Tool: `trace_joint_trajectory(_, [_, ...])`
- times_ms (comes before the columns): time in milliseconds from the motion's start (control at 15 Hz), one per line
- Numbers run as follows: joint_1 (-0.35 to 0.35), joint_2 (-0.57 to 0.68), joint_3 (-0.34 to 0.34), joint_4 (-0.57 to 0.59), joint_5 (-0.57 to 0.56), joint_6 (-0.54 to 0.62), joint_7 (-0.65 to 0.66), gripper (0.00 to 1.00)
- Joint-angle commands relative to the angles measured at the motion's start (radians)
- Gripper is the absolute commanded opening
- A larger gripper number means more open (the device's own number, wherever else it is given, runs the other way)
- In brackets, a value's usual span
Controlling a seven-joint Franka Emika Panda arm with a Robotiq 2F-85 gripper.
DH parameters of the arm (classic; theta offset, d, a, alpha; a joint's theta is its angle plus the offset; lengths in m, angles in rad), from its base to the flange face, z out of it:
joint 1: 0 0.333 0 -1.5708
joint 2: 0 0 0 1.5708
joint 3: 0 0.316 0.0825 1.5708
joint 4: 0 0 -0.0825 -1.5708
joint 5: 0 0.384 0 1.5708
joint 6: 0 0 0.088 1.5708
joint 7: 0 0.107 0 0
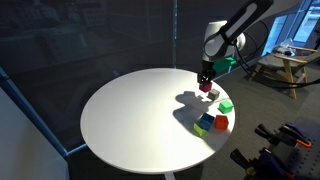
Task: Pick up the pink block and put it on the blue block
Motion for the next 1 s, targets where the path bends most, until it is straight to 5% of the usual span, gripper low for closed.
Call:
trace_joint_trajectory(0, [-0.007,-0.101,0.02,-0.079,-0.005,-0.014,-0.041,0.28])
trace_joint_trajectory(933, [0.0,-0.34,0.076,-0.298,0.004,-0.049,-0.202,0.28])
